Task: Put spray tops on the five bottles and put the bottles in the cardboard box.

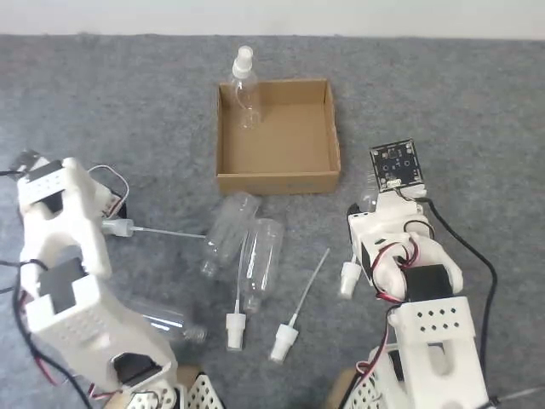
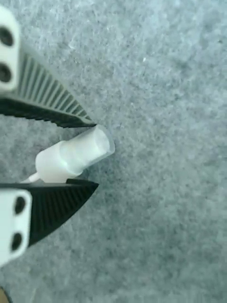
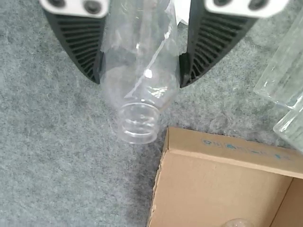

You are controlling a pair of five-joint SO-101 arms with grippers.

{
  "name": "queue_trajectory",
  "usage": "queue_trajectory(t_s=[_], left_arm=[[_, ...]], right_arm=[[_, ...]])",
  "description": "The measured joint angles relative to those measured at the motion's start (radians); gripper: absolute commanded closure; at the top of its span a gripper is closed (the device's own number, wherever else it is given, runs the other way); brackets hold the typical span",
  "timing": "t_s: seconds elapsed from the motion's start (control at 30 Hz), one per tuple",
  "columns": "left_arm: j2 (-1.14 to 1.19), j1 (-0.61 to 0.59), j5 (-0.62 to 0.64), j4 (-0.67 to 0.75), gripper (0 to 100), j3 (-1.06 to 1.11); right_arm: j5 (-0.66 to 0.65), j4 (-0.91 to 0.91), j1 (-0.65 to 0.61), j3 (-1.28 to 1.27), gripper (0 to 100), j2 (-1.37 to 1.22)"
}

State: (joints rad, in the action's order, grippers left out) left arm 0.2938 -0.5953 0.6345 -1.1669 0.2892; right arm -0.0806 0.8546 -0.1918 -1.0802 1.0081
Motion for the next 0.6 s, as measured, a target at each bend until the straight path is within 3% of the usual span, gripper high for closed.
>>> queue_trajectory(t_s=[0.6], left_arm=[[0.0, 0.0, 0.0, 0.028, 83, 0.029]], right_arm=[[0.0, 0.0, 0.0, 0.0, 87.2, 0.0]])
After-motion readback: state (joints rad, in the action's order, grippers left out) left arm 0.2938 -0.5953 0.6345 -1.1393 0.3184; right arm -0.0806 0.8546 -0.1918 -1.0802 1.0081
